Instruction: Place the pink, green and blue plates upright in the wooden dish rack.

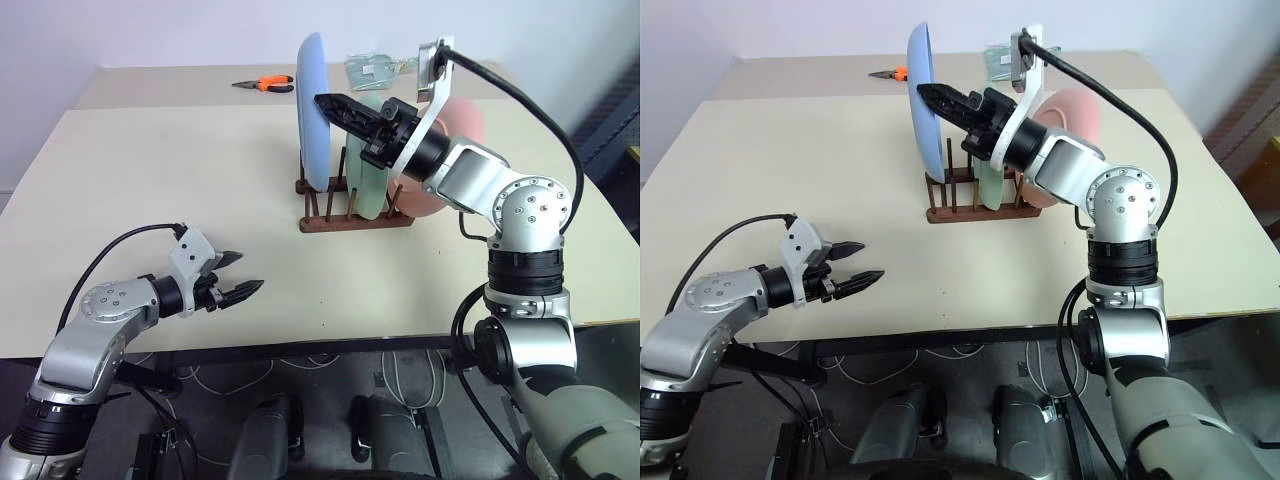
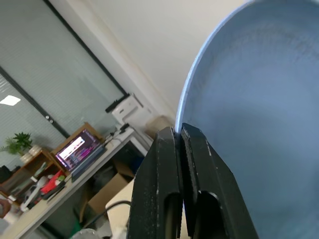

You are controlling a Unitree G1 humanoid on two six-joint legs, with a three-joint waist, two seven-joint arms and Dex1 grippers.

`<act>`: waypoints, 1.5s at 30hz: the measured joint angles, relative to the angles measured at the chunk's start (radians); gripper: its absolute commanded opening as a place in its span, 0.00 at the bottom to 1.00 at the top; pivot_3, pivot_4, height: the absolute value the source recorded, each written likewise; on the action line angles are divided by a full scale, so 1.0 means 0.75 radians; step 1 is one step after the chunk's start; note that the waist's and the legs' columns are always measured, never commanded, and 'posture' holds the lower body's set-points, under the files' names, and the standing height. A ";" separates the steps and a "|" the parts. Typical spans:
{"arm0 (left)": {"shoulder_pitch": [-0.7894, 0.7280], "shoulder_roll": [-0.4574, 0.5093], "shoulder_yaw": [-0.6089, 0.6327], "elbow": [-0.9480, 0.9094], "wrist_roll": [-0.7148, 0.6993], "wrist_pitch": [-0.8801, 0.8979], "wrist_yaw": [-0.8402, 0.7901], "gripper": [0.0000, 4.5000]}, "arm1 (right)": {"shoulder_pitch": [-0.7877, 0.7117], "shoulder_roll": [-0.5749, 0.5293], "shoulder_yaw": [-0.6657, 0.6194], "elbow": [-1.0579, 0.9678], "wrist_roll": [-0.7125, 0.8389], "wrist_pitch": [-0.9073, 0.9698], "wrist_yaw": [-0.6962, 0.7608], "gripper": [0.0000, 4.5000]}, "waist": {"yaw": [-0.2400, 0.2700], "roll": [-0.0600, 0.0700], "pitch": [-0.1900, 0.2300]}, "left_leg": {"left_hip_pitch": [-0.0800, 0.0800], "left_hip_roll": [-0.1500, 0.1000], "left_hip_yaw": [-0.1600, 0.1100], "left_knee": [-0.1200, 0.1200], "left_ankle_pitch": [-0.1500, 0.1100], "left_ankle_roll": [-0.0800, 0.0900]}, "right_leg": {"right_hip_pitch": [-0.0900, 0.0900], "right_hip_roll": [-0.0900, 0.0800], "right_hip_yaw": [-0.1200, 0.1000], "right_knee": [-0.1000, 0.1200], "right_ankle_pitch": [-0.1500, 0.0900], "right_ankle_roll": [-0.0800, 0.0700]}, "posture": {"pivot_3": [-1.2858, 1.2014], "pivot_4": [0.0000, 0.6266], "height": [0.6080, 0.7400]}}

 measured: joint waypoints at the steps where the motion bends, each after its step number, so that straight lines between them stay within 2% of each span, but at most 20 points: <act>1: 0.003 0.000 0.000 -0.003 -0.002 0.000 0.001 0.78 | -0.002 0.007 -0.001 0.015 -0.012 0.006 0.002 0.01 | -0.001 0.000 0.000 | 0.000 0.000 0.000 0.000 0.000 0.000 | 0.000 0.000 0.000 0.000 0.000 0.000 | 0.52 0.24 1.00; 7: 0.007 0.000 0.000 -0.009 -0.010 0.003 0.009 0.78 | -0.037 0.042 -0.027 0.100 -0.080 0.029 -0.011 0.01 | -0.002 0.000 0.000 | 0.000 0.000 0.000 0.000 0.000 0.000 | -0.001 0.000 0.000 0.000 0.000 0.000 | 0.52 0.24 1.00; 10: 0.006 0.000 -0.001 -0.009 -0.010 0.004 0.012 0.78 | -0.041 0.043 -0.016 0.124 -0.171 0.022 0.009 0.20 | -0.001 0.000 0.000 | 0.000 0.000 0.000 0.000 0.000 0.000 | -0.001 0.000 0.000 0.000 0.000 0.000 | 0.52 0.24 1.00; 12: 0.003 0.000 -0.002 -0.009 -0.010 0.005 0.014 0.78 | -0.038 0.012 0.040 0.109 -0.294 -0.022 0.070 0.39 | -0.001 0.000 0.000 | 0.000 0.000 0.001 0.000 0.000 0.000 | -0.002 0.000 0.000 0.000 0.000 0.000 | 0.52 0.24 1.00; 13: -0.001 -0.001 -0.003 -0.011 -0.010 0.007 0.016 0.78 | -0.024 -0.047 0.129 0.055 -0.425 -0.100 0.152 0.39 | 0.002 0.001 0.000 | -0.002 0.000 0.001 0.000 0.000 0.000 | -0.004 0.000 0.001 0.000 0.000 0.000 | 0.52 0.24 1.00; 16: -0.002 -0.002 -0.003 -0.013 -0.012 0.023 0.022 0.78 | 0.011 -0.140 0.244 -0.088 -0.652 -0.274 0.323 0.39 | 0.000 0.000 0.000 | -0.005 0.000 0.003 0.000 0.000 0.000 | -0.008 0.001 0.002 0.002 0.000 0.000 | 0.52 0.24 1.00; 18: -0.001 -0.002 -0.003 -0.024 -0.013 0.028 0.024 0.78 | 0.052 -0.234 0.300 -0.225 -0.795 -0.400 0.439 0.39 | 0.002 0.000 0.000 | -0.006 0.000 0.003 0.000 0.000 0.000 | -0.009 0.001 0.002 0.002 0.000 0.000 | 0.52 0.24 1.00; 21: 0.006 -0.003 -0.004 -0.047 -0.014 0.033 0.026 0.78 | 0.115 -0.340 0.315 -0.391 -0.906 -0.489 0.541 0.39 | 0.004 0.000 0.000 | -0.006 0.000 0.003 0.000 0.000 0.000 | -0.009 0.000 0.002 0.002 0.000 0.001 | 0.52 0.24 1.00; 24: 0.018 0.001 0.001 -0.056 -0.015 0.049 0.026 0.78 | 0.260 -0.499 0.179 -0.578 -0.820 -0.411 0.620 0.57 | 0.014 -0.001 0.000 | -0.006 0.000 0.002 0.000 0.000 0.000 | -0.007 0.000 0.002 0.000 0.000 0.001 | 0.52 0.24 1.00; 27: 0.045 0.006 0.005 -0.058 -0.015 0.055 0.019 0.78 | 0.427 -0.665 -0.040 -0.668 -0.746 -0.315 0.652 0.91 | 0.018 -0.001 0.000 | -0.005 0.001 0.002 0.000 0.000 0.000 | -0.007 -0.001 0.002 -0.001 0.000 0.000 | 0.52 0.24 1.00; 28: 0.044 0.006 0.002 -0.058 -0.015 0.055 0.012 0.78 | 0.477 -0.691 -0.087 -0.671 -0.761 -0.300 0.628 0.99 | 0.021 -0.002 0.000 | -0.004 0.001 0.002 0.000 0.000 0.000 | -0.006 -0.001 0.002 0.000 0.000 0.000 | 0.52 0.24 1.00; 30: 0.031 0.004 -0.009 -0.058 -0.016 0.056 -0.006 0.78 | 0.575 -0.711 -0.130 -0.656 -0.817 -0.284 0.579 0.94 | 0.020 -0.002 0.000 | -0.002 0.001 0.002 0.000 0.000 -0.001 | -0.005 -0.001 0.003 0.000 0.000 0.000 | 0.52 0.24 1.00; 31: 0.011 -0.001 -0.025 -0.055 -0.015 0.056 -0.014 0.78 | 0.628 -0.715 -0.131 -0.646 -0.859 -0.286 0.562 0.86 | 0.022 -0.002 0.000 | -0.002 0.001 0.002 0.000 0.000 -0.001 | -0.005 -0.001 0.003 0.000 0.000 0.000 | 0.52 0.24 1.00; 34: -0.053 -0.018 -0.099 -0.053 -0.011 0.053 -0.043 0.78 | 0.724 -0.728 -0.048 -0.623 -0.986 -0.312 0.557 0.53 | 0.025 -0.001 0.000 | -0.002 0.001 0.003 0.000 0.000 -0.001 | -0.005 0.000 0.003 0.000 0.000 0.000 | 0.52 0.24 1.00; 37: -0.089 -0.062 -0.187 -0.077 -0.009 0.051 -0.059 0.78 | 0.736 -0.720 0.049 -0.623 -1.087 -0.350 0.556 0.17 | 0.026 -0.001 0.000 | -0.002 0.001 0.003 0.000 0.000 -0.001 | -0.005 0.000 0.004 0.000 0.000 0.000 | 0.52 0.24 1.00; 39: -0.122 -0.110 -0.234 -0.110 -0.012 0.056 -0.055 0.78 | 0.726 -0.699 0.122 -0.617 -1.175 -0.385 0.534 0.01 | 0.030 -0.002 0.000 | -0.002 0.001 0.003 0.000 0.000 -0.001 | -0.005 0.000 0.004 0.000 0.000 0.000 | 0.52 0.24 1.00; 45: -0.165 -0.183 -0.284 -0.185 -0.016 0.097 -0.017 0.78 | 0.652 -0.670 0.243 -0.509 -1.372 -0.463 0.512 0.01 | 0.034 -0.002 0.000 | -0.002 0.001 0.003 0.000 0.001 -0.001 | -0.005 0.001 0.003 0.000 0.000 0.000 | 0.52 0.24 1.00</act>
